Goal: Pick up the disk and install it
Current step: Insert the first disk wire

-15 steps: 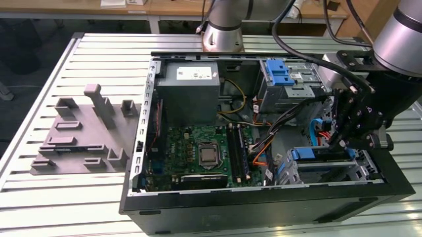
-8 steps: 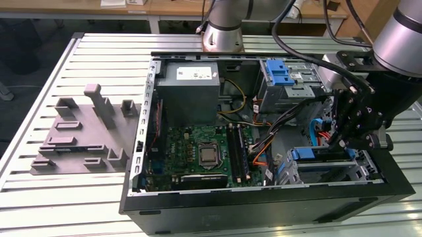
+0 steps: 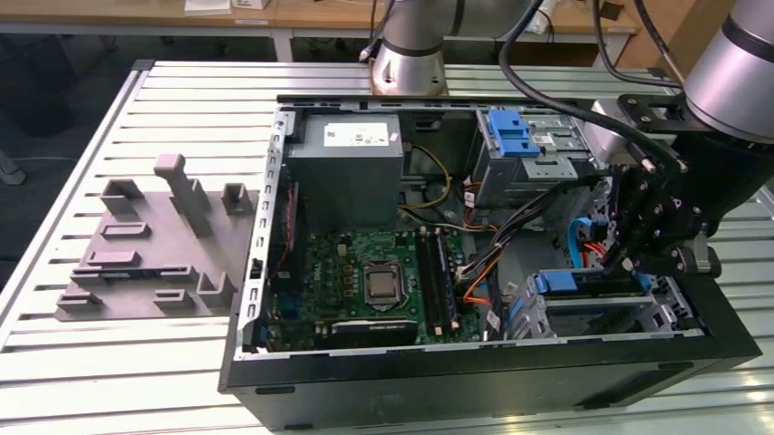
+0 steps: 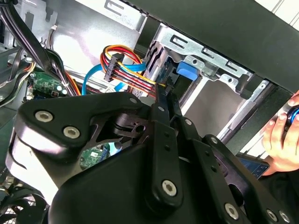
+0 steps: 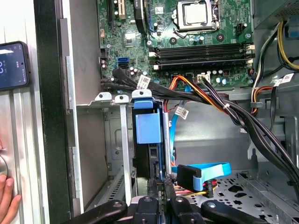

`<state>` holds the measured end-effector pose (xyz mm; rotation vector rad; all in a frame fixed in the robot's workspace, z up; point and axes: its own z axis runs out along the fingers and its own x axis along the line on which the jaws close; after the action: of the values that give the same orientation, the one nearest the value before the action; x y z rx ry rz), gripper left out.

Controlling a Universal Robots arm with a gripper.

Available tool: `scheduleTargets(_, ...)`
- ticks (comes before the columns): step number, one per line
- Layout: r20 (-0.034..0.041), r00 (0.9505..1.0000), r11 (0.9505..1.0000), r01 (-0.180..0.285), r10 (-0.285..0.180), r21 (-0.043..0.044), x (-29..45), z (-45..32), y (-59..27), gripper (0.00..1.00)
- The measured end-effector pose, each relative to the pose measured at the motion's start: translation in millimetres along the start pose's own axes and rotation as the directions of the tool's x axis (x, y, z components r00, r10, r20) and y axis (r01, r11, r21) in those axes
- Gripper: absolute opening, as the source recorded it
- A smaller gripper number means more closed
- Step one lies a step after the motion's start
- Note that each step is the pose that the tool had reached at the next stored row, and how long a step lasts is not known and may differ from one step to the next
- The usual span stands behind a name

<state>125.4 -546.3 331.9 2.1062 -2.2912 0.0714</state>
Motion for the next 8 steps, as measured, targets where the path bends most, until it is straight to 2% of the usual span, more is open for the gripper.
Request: scheduleTargets(8,-0.0003,1.0000,1.0000,0.000,0.000,-0.0067,-0.1,2.1,-0.8,0.16)
